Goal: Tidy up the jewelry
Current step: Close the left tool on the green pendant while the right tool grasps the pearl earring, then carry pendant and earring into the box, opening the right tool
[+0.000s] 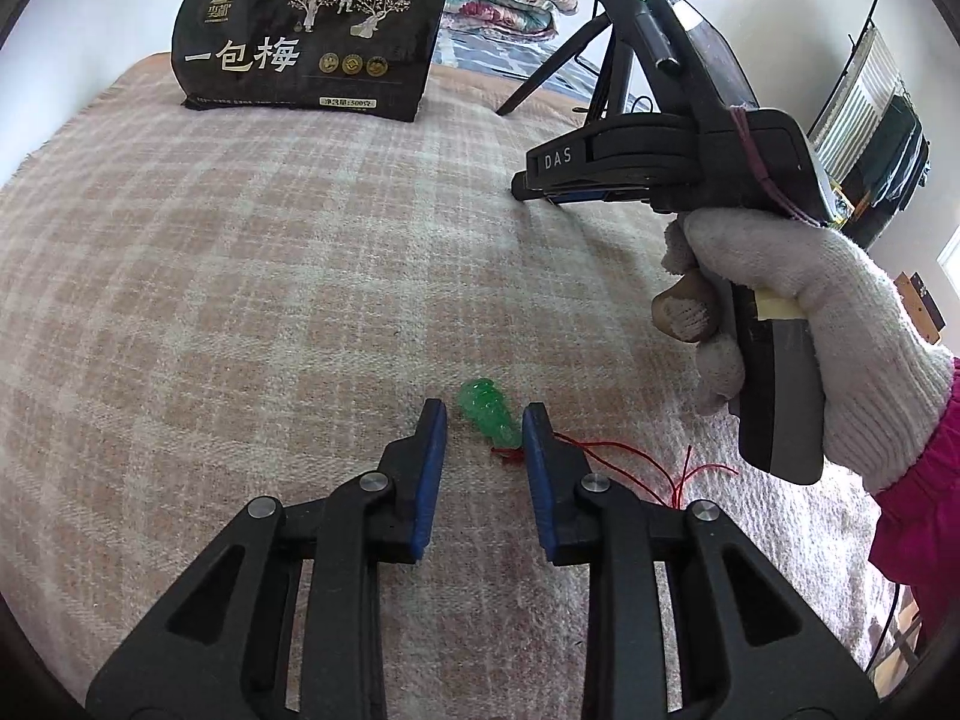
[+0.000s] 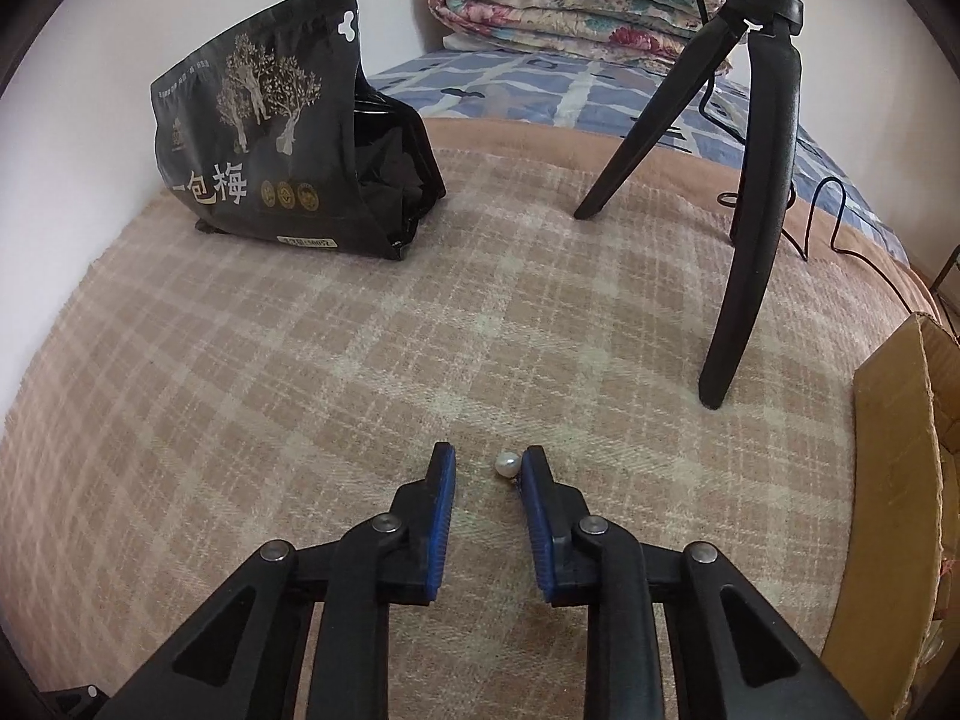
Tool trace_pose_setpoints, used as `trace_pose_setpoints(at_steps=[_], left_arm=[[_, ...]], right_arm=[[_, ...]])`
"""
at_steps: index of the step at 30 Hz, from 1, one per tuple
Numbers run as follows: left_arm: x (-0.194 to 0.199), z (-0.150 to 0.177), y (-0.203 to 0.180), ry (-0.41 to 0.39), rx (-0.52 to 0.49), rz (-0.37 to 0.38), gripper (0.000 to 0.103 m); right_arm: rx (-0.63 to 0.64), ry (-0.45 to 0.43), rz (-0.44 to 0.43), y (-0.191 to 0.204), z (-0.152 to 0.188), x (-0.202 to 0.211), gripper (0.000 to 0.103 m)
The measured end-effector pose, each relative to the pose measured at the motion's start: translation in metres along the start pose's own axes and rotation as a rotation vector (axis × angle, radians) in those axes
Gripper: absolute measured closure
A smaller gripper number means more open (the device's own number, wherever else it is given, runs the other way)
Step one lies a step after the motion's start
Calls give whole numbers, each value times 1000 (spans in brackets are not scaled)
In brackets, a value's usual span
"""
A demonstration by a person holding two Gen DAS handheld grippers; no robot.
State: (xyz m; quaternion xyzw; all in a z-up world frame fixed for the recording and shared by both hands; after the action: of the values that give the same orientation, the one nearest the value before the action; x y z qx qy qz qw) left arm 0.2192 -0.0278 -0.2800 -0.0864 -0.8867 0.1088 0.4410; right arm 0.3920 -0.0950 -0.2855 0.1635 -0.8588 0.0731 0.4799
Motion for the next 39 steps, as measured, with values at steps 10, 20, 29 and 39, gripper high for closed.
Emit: trace_pose_setpoints(at_steps=[10,20,29,39], left_arm=[[-1,0,4,-2,20,2,91],[3,-1,9,-13,56,6,91],[10,0,12,-17,76,-3,91],[41,-1,8,-43,80,4,91]], right_arm=[[-9,-8,8,-2,1,2,97],[-29,-50,-34,2,3,29,97],[-34,-91,-61,2,1,59,97],[-44,-139,-73,-5,6,109,97]])
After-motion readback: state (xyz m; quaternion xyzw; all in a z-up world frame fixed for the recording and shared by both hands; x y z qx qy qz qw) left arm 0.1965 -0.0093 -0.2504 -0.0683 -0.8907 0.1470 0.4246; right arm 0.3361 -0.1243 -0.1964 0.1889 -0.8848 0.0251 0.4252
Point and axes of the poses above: each gripper's, at about its wrist camera, not at the fingertips, and x roughly against the way its jaws point, y to its left, z to its underside, the point moved 8 cm from there along -x, roughly the way its jaws point, and after that the axes turned 1 degree about y, right-handed, at the moved point
